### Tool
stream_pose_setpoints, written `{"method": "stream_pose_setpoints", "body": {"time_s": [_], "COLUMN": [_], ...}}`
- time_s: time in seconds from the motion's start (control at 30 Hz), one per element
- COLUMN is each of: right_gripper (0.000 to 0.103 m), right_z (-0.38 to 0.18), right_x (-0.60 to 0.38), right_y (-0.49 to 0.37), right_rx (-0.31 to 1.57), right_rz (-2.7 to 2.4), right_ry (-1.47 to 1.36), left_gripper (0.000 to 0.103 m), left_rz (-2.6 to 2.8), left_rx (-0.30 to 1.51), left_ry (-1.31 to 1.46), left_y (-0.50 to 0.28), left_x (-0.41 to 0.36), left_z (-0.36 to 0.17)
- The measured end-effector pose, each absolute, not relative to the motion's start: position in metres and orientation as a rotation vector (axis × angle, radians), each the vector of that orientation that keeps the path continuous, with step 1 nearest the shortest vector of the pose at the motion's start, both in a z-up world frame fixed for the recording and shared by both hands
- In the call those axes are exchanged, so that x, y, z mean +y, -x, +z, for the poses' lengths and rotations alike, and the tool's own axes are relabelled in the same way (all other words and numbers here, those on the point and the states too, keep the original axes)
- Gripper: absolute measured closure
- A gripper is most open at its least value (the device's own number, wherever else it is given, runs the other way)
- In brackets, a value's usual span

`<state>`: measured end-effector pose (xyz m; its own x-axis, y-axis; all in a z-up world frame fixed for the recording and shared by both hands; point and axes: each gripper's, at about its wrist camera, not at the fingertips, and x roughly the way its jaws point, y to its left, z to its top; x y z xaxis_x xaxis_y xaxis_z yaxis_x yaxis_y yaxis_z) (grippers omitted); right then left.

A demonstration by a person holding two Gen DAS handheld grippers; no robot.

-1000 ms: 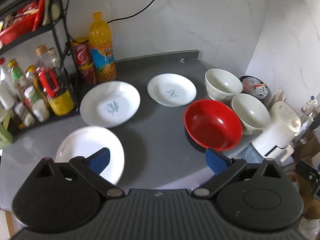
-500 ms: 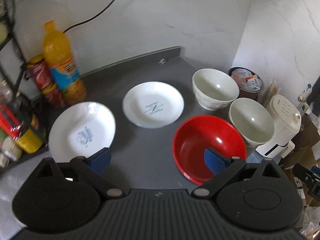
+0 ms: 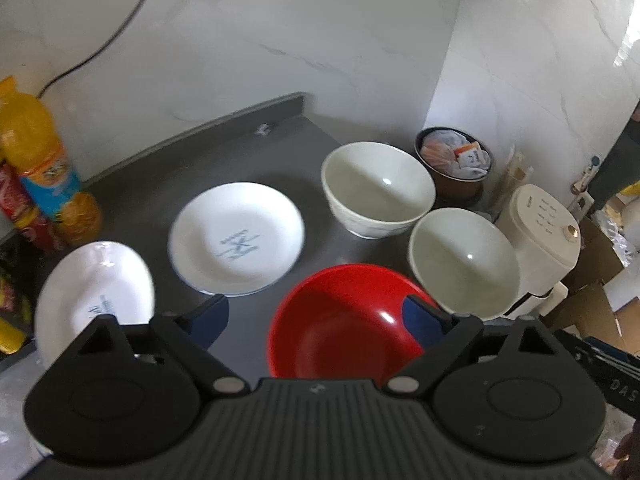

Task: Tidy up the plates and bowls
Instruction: 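Move both grippers toward the rim of the large cream bowl, then close both grippers on the cream bowl rim and lift it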

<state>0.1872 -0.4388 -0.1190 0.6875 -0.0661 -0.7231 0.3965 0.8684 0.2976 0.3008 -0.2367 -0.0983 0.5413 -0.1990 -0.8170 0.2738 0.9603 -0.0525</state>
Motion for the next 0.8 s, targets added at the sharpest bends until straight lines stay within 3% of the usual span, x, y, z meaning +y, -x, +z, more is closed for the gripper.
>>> {"method": "stream_pose_setpoints", "body": {"time_s": [0.47,0.8], "right_gripper": [0.039,0.047], "right_z": [-0.136,-0.164], "right_x": [-0.469,-0.492], "right_y": [-0.242,-0.266], "right_rx": [0.814,0.884], "right_rz": [-0.247,-0.239], "right_ry": [-0.47,-0.51], "left_gripper": [0.028,0.043], "left_rz": [-0.286,-0.308], "left_rx": [1.026,1.104], "left_ry": [-0.082,-0.068], "left_y": [-0.357,-0.388], "left_x": [-0.289,-0.322], "left_z": [-0.128,-0.156]}}
